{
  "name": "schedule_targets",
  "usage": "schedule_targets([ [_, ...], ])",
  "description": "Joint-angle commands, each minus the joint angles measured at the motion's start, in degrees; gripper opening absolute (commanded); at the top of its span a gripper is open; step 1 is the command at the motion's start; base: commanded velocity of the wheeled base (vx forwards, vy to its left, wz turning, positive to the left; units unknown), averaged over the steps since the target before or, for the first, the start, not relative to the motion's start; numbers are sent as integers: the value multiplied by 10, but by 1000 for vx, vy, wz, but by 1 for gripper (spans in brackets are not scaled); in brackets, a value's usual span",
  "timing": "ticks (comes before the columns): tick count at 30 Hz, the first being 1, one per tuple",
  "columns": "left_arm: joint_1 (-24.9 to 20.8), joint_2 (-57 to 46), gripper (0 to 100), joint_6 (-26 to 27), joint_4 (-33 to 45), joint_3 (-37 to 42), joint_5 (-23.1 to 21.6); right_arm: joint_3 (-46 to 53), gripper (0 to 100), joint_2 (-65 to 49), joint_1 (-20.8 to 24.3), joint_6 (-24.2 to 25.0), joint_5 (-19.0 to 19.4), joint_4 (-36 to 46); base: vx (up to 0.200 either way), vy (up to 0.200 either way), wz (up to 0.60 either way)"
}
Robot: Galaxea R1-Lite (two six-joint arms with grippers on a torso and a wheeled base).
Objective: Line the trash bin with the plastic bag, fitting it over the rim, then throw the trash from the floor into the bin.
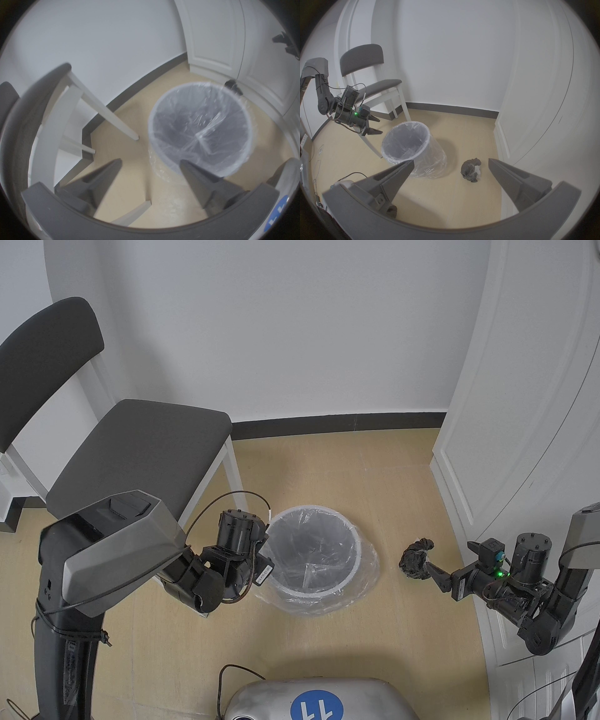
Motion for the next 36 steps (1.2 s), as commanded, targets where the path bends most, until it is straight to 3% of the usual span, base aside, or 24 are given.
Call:
schedule_targets([
  [1,-29,-79,100,-12,-71,79,-12,13,100,-43,-15,1,52,-10,0,0,0],
  [8,-63,-159,100,-36,-131,168,-16,18,100,-78,-15,9,68,-10,0,0,0],
  [13,-118,-245,100,-120,-142,207,-16,20,100,-129,11,51,74,-10,0,0,0],
  [17,-139,-293,100,-170,-138,224,-10,20,100,-141,11,53,69,-10,0,0,0],
  [24,-152,-413,100,-185,-117,308,-10,42,100,-205,10,51,66,0,0,0,0],
  [26,-164,-461,100,-198,-91,328,-10,13,100,-262,12,50,61,101,0,0,0],
  [28,-172,-505,100,-213,-50,333,-10,-38,100,-325,20,51,26,248,0,0,0],
  [29,-172,-509,100,-213,-47,333,-10,-43,100,-330,22,51,22,261,0,0,0],
  [30,-175,-548,100,-235,-3,332,-12,-104,100,-394,45,66,-20,427,0,0,0],
  [31,-176,-563,100,-244,11,331,-12,-126,100,-414,52,78,-28,484,0,0,0],
  [32,-178,-592,100,-263,42,330,-15,-176,100,-455,67,118,-41,604,0,0,0],
  [35,-183,-634,100,-297,78,334,-17,-264,100,-516,100,194,-38,799,0,0,0],
  [36,-184,-639,100,-306,78,338,-17,-278,100,-527,106,203,-38,831,0,0,0],
])
